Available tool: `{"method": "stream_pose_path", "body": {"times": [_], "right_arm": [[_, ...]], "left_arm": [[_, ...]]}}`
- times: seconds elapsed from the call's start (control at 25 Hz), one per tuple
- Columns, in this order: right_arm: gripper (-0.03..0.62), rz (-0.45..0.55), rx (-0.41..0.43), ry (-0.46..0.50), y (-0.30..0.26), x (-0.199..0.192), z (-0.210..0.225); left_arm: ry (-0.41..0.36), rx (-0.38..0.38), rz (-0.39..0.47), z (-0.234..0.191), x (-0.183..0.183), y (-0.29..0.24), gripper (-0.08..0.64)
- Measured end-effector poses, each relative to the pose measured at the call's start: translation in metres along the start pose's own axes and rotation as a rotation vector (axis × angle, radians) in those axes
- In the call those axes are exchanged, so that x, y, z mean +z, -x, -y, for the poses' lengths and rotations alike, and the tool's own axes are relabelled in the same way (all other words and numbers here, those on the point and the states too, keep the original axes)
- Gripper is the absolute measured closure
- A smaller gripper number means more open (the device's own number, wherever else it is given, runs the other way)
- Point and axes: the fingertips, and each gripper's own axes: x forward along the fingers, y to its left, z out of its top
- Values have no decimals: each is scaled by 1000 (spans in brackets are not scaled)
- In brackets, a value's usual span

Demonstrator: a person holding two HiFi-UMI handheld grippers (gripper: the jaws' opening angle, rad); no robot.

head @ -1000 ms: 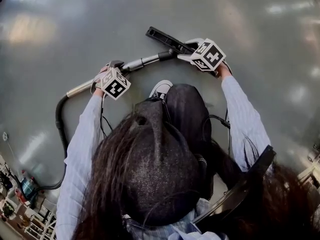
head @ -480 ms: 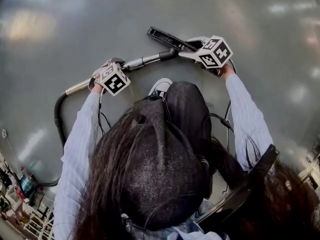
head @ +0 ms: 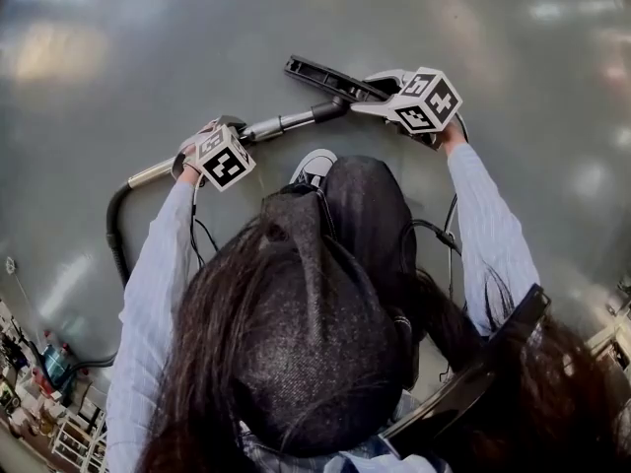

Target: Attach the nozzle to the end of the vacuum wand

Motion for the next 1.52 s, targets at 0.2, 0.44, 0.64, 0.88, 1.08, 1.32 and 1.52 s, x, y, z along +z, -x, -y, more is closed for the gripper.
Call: {"method": "stream_pose_path", "body": {"times": [0.2, 0.44, 0.64, 0.88, 1.08, 1.32, 1.52], "right_arm": [[341, 9, -19, 16, 6, 4, -6], [341, 17, -75, 25, 5, 7, -9], [342, -16, -109, 33, 2, 5, -10], [344, -118, -155, 162, -7, 5, -4], [353, -168, -203, 207, -12, 2, 2], [353, -158, -202, 61, -5, 2, -9], [351, -170, -240, 72, -9, 4, -8]], "left_arm": [[-1, 4, -17, 2, 6, 6, 371], [28, 20, -20, -1, 6, 7, 371], [45, 25, -18, -1, 6, 6, 371], [25, 37, -29, -2, 7, 7, 371], [26, 37, -34, 0, 10, 6, 371], [67, 31, -16, 0, 12, 13, 370], [90, 42, -19, -4, 10, 11, 368]]}}
